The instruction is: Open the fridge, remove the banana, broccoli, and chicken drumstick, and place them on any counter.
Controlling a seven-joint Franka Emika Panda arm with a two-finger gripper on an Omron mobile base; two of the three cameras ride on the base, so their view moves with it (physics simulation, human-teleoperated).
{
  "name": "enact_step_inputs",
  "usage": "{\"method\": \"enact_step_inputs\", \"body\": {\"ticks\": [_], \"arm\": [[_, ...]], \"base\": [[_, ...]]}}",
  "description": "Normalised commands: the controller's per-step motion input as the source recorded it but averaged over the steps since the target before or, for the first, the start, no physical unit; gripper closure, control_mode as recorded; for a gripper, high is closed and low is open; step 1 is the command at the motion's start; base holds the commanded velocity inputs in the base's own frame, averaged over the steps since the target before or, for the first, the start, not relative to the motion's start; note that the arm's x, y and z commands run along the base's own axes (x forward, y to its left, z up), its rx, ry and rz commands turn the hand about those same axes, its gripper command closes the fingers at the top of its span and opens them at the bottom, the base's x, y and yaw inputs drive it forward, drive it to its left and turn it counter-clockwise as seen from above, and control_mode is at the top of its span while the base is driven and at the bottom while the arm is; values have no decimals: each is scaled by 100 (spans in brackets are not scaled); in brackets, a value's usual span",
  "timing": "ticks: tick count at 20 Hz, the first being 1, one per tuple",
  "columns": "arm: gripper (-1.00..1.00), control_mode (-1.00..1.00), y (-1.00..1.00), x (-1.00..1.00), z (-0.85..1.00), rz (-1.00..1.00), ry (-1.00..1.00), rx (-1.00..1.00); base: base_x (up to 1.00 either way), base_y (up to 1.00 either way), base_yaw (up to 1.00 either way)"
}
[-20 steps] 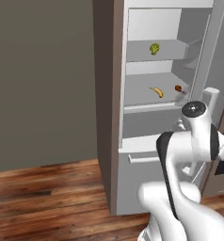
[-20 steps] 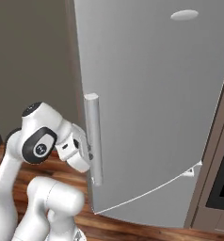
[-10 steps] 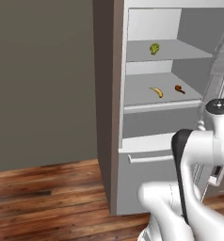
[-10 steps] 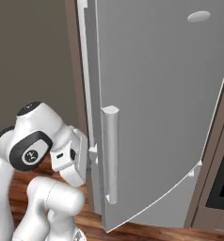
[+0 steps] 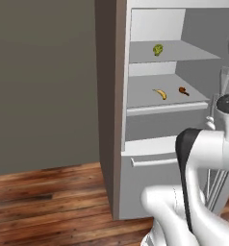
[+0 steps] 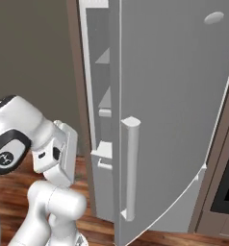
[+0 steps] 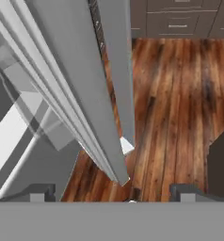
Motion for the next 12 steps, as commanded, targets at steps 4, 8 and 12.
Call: {"method": "enact_step_inputs", "body": {"ticks": [4,8,12], "arm": [[-100,-100,4,47,-12,-4,12,-15],[-100,-100,9,66,0,-13,-2,-36],[-100,-100,-46,0,0,-35,-1,-37]], "base": [[0,0,0],[0,0,0],[0,0,0]]}}
